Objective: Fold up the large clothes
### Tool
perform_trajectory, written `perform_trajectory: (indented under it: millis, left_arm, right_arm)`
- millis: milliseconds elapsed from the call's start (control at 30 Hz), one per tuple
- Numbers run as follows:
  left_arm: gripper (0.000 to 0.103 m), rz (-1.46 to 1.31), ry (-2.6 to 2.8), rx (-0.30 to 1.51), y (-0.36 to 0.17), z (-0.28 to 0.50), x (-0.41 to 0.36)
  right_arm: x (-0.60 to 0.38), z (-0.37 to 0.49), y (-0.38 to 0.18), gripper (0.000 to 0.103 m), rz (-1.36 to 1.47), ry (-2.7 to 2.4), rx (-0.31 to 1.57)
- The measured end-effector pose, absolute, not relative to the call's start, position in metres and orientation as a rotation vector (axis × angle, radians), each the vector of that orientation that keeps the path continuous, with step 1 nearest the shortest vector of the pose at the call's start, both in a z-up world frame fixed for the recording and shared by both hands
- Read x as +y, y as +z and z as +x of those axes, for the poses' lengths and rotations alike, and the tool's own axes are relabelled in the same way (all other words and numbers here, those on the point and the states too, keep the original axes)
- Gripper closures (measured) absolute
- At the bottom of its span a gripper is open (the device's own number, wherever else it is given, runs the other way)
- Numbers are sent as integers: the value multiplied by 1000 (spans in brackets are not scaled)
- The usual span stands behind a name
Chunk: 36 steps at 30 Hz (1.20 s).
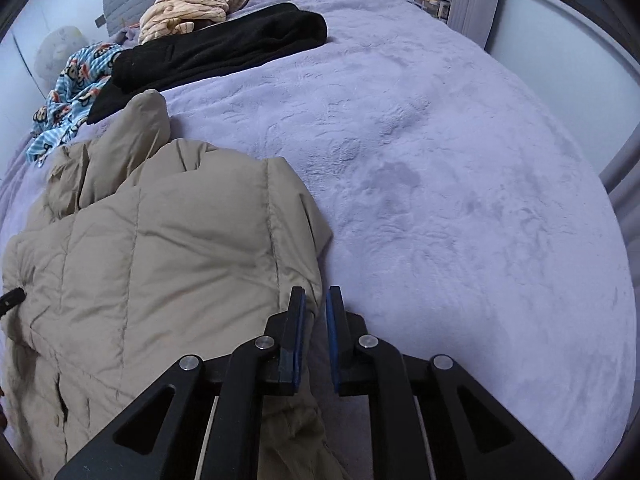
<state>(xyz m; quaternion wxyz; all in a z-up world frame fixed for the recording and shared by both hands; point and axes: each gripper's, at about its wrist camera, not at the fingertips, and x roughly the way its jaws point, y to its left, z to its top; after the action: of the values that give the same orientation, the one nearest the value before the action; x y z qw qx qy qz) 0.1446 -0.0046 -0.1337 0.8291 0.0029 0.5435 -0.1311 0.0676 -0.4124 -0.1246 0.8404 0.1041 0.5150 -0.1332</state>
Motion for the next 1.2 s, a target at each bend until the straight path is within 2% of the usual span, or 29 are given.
perform_trajectory:
  millis: [533,567,600,633,667,733,1000,1067,1133,1200]
  left_arm:
    - [73,85,-198,1203,-107,62,5]
    - [66,83,-197,1201,-106,57,6]
    - [48,79,-197,1200,-105,51,7]
    - [5,74,-185,1192,-102,46,9]
    - [0,68,-162,1163,-98,39,11]
    - [0,71,-158,1132,-91,27,14]
    - [0,34,-124,1225,-104,-5,24]
    - [0,31,-139,1259,-107,-12,26]
    - [0,20,-140,1276,-106,-21,31]
    - [0,13,-142,1289,-105,-29,36]
  right_arm:
    - [-382,-24,-100,90,451,-194,1155]
    - [-377,-28,-100,90,461,-179,1162]
    - [-374,-32,-100,90,472,-168,1167]
    - [-370,-36,-101,89,486,-155,1173]
    - [-367,-40,-102,88,500,-145,1178]
    - [-359,-47,-104,86,515,-123,1189]
    - [-339,-65,-112,78,536,-68,1241]
    - [-336,-69,-112,69,541,-65,1251]
    - [-330,-76,-110,53,552,-66,1254]
    - [-325,-83,-109,51,563,-61,1260]
